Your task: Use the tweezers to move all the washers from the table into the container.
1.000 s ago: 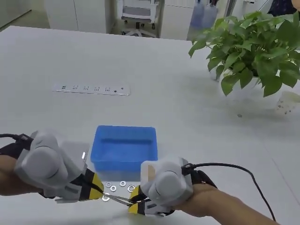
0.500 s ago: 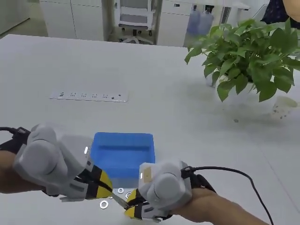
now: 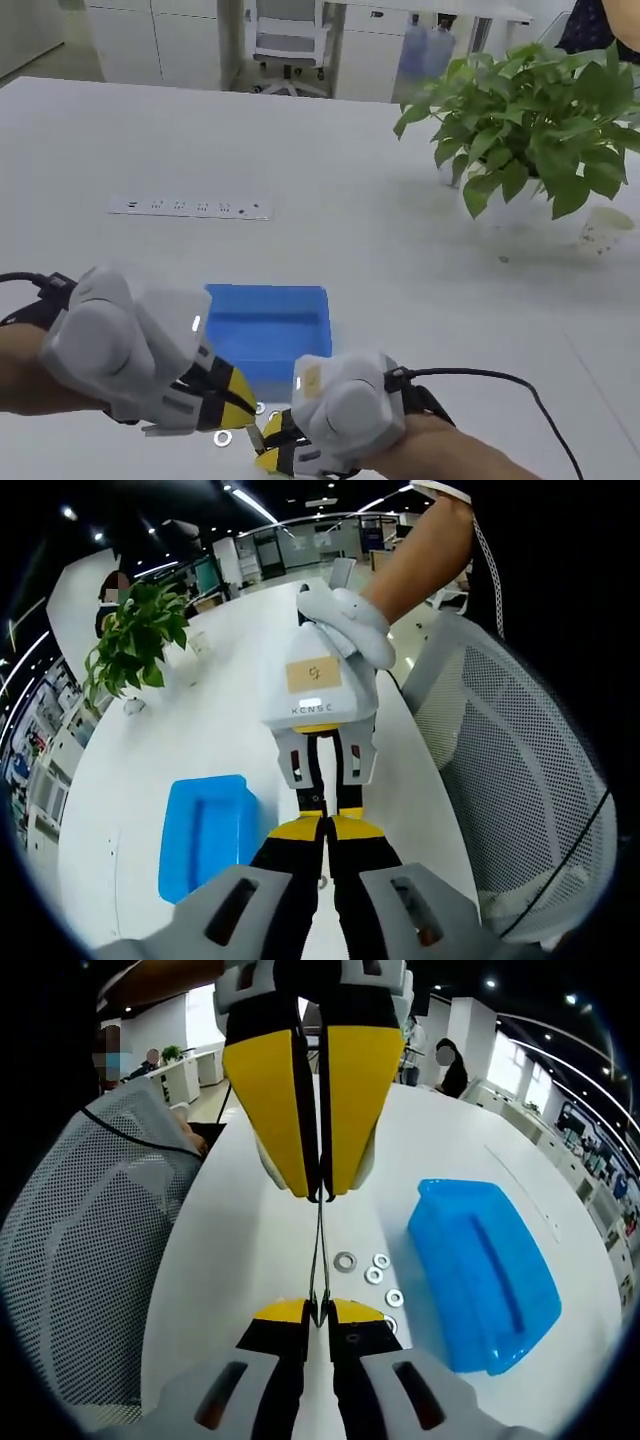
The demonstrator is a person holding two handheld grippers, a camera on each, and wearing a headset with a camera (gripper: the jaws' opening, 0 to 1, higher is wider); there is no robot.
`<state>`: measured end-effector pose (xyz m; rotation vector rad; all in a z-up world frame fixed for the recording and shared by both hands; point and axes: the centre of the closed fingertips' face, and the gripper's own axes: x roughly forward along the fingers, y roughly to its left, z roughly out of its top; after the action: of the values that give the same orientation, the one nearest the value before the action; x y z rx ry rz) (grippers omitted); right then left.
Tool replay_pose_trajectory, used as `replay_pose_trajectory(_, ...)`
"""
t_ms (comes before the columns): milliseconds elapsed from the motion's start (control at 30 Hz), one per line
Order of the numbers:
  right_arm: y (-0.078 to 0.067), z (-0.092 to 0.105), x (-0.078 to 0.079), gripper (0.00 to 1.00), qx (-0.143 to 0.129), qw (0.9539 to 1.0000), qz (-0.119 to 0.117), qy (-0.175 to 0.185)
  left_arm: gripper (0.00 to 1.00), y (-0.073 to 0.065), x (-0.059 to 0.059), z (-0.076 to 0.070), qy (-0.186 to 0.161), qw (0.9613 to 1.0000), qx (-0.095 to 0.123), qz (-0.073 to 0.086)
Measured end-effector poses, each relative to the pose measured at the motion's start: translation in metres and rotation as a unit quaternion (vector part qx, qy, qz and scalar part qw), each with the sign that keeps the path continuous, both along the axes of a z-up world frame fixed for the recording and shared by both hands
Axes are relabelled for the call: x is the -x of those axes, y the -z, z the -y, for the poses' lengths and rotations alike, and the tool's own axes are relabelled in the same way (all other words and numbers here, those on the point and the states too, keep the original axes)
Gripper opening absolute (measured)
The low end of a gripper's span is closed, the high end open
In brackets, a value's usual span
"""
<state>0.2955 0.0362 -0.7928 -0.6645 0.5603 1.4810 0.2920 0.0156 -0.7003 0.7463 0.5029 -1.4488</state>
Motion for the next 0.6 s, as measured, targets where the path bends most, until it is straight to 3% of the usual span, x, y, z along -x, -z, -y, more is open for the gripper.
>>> replay_pose_trajectory(233,0.000,0.003,0.000,0.08,-0.003,1.0000,0.002,0.000,0.06,0.001,0.000,0.009,0.005,0.9998,0.016,-0.007)
replay_pose_trajectory(433,0.000,0.003,0.001,0.08,-0.005,1.0000,0.002,0.000,0.06,0.013,0.002,0.011,0.010,0.9998,0.008,-0.013)
replay_pose_trajectory(600,-0.001,0.004,0.001,0.09,-0.006,1.0000,0.001,0.003,0.06,0.011,0.002,0.012,0.013,0.9997,0.015,-0.012)
